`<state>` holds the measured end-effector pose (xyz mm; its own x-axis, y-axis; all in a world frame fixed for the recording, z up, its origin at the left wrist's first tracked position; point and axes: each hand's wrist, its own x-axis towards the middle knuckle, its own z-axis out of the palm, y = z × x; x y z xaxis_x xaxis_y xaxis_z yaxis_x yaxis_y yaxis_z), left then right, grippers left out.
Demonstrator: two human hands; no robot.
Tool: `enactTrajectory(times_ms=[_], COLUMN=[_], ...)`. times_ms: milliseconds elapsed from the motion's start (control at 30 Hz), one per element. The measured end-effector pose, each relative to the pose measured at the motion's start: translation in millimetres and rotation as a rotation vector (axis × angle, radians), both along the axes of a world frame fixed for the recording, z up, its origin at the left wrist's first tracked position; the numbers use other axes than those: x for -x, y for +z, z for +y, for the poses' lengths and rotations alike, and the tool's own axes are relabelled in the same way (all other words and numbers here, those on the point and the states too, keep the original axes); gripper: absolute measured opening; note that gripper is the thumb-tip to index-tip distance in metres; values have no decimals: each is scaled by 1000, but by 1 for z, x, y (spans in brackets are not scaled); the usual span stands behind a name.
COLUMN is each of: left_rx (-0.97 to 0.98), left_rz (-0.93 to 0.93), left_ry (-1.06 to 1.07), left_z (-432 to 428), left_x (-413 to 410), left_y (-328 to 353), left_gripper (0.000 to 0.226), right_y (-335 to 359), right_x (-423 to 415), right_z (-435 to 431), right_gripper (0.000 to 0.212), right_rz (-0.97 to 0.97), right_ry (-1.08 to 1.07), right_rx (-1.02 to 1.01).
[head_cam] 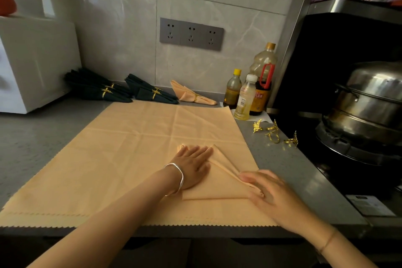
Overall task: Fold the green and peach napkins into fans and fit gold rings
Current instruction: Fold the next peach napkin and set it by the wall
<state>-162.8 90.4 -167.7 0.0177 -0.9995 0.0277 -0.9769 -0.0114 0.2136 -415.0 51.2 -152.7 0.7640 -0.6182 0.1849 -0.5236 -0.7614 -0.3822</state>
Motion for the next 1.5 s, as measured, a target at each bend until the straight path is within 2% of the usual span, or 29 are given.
enactTrajectory(times_ms=[100,167,233,367,433,567,667,800,867,933,1000,1067,1133,1233,1300,1333,1400,1433,1500], left_rx=[39,55,64,30,5,49,80,110,152,222,266,263,261,245,228,225,220,207,168], left_rz=[147,215,175,8,-47,-6,-45,-48,9,109,231,311,356,378,354,330,205,108,-49], left_ry=[-28,-54,-91,-165,-195,-221,-222,-255,-223,-146,-62,-3,27,74,52,20,-55,-90,-171], left_z=[6,19,35,60,67,72,72,66,61,54,46,37,30,25,25,25,24,22,21], left_x=[-5,-9,-14,-21,-22,-22,-21,-29,-35,-36,-34,-32,-31,-28,-26,-25,-24,-23,-21], left_y=[9,18,26,34,33,30,29,25,23,23,25,25,24,23,22,23,24,24,24], left_gripper=[59,68,73,66,72,63,58,65,66,63,40,19,19,14,28,41,64,68,70], right_y=[4,6,9,16,16,6,4,1,-2,2,9,18,23,22,22,22,22,22,24], right_x=[-6,-7,-8,-14,-19,-26,-29,-31,-33,-37,-39,-43,-45,-47,-47,-47,-48,-48,-50], right_z=[7,8,9,14,15,11,11,10,9,7,6,3,-3,-9,-11,-11,-14,-15,-18], right_gripper=[54,57,54,62,54,28,24,31,44,67,81,67,44,35,25,28,50,55,52], right_rz=[169,202,199,236,246,152,124,92,99,80,117,153,172,141,94,87,117,140,182], right_ry=[61,66,65,54,52,10,7,-32,-69,-92,-119,-144,-154,-151,-152,-150,-136,-122,-92], right_rx=[191,239,235,283,333,523,576,644,606,541,457,373,302,273,240,207,136,120,91])
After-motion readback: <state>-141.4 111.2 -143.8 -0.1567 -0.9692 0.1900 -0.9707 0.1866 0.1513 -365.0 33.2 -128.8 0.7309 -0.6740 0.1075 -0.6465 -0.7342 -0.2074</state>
